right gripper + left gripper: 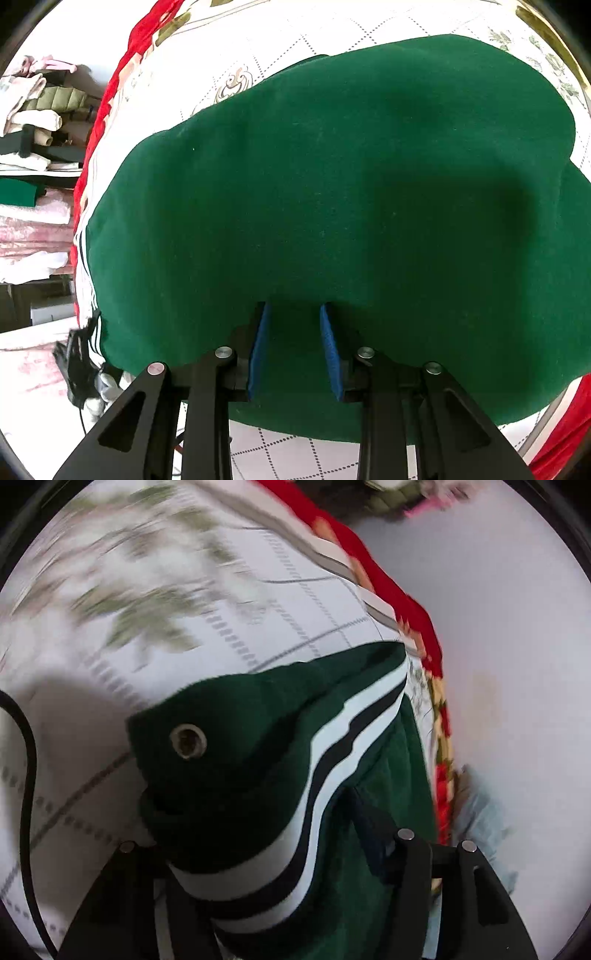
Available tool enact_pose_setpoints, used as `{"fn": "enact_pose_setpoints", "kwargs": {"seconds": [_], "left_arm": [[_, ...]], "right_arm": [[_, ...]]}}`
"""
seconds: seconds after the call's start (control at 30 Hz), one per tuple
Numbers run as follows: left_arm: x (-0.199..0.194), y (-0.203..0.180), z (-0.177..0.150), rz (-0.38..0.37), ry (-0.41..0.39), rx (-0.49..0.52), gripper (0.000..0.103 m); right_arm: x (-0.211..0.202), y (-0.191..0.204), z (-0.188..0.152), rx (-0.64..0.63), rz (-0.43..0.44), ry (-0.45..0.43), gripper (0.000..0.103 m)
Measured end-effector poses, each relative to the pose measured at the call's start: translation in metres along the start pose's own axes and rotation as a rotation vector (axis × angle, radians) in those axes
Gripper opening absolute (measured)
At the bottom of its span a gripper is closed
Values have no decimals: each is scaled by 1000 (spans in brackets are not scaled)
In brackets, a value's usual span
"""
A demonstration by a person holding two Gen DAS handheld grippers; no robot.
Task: Fold large clothes
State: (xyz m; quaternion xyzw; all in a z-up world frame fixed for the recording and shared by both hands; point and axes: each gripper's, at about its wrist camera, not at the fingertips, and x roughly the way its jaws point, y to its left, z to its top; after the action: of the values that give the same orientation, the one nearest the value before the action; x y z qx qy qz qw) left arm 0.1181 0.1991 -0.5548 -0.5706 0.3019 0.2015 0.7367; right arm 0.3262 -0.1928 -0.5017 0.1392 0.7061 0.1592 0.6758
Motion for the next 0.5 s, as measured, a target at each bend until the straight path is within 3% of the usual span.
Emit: {"fn": "enact_pose_setpoints", "kwargs": {"seconds": [0.07, 0.1, 0.13, 0.17, 0.37, 0.5], "left_arm": [[5, -11, 4, 30, -12, 39, 53], [8, -20, 6, 60, -21, 67, 46], [9, -30, 9, 85, -30, 96, 28], [8, -38, 10, 103, -35, 121, 20], [-28, -90, 32, 132, -112, 275, 18], [-62, -91, 48, 103, -153, 309, 18]], "right_arm": [[3, 1, 3, 0, 7, 3, 31], [4, 2, 4, 1, 11, 4, 31], [5, 2, 6, 2, 17, 5, 31], [6, 3, 8, 4, 21, 4, 32], [3, 15, 18, 18, 108, 2, 31], [-14, 22, 16, 9, 150, -32, 31]]}}
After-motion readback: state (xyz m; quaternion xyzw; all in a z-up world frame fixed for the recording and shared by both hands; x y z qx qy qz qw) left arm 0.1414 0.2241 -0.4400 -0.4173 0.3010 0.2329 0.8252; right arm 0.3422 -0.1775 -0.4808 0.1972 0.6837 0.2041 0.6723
